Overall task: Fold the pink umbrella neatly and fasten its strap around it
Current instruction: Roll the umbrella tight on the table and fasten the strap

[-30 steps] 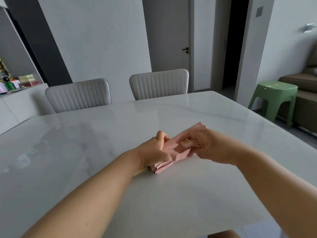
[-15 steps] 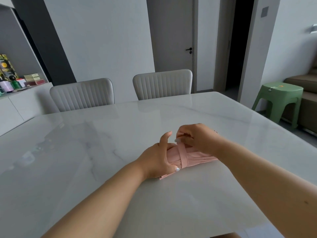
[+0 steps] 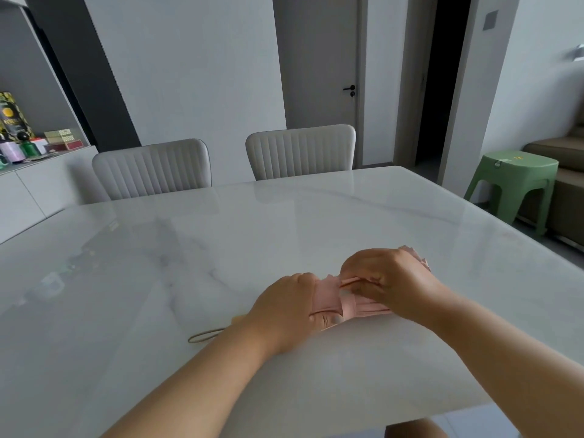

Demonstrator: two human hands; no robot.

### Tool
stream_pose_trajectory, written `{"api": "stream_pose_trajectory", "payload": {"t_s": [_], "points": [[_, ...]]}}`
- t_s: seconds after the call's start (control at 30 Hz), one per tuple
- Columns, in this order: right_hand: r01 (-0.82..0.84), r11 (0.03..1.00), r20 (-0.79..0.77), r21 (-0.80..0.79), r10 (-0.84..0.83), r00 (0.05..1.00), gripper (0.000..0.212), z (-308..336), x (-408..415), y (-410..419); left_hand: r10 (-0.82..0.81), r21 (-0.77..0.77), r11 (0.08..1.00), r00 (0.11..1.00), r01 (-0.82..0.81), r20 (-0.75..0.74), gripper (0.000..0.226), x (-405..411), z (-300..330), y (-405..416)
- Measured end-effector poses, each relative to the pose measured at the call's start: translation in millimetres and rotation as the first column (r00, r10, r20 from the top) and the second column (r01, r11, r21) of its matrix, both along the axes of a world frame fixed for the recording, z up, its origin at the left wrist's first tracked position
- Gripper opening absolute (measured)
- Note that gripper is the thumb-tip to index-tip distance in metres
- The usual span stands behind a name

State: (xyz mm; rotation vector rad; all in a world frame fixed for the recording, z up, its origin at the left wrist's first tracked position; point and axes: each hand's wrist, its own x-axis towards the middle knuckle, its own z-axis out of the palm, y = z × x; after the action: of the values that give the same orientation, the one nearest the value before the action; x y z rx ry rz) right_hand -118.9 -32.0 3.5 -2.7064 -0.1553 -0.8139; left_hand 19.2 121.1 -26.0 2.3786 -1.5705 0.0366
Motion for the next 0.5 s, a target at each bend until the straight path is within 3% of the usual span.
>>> {"api": "stream_pose_trajectory", "payload": {"t_s": [0.13, 0.3, 0.43, 0.5], "points": [[-0.131, 0.99, 0.03, -0.048, 0.132, 0.991, 0.024, -3.7, -4.4, 11.2, 0.018, -0.038, 0.999, 0.97, -0.009, 0.242, 0.072, -7.0, -14.4, 3.7], [-0.127, 0.992, 0.13, -0.014, 0.128, 0.983, 0.023, -10.3, -13.8, 18.0, 0.048, -0.25, 0.965, 0.874, 0.085, 0.483, 0.069, -13.8, -32.0, 1.1], [-0.055, 0.973, 0.079, 0.226, 0.038, 0.996, 0.022, -15.8, -12.2, 10.6, 0.044, -0.227, 0.969, 0.843, 0.094, 0.535, 0.064, -26.3, -39.8, 1.7], [0.006, 0.939, 0.037, 0.344, -0.02, 0.999, 0.012, -17.3, -8.9, 8.0, 0.03, -0.225, 0.969, 0.859, 0.101, 0.512, 0.063, -29.6, -38.9, 4.6]]}}
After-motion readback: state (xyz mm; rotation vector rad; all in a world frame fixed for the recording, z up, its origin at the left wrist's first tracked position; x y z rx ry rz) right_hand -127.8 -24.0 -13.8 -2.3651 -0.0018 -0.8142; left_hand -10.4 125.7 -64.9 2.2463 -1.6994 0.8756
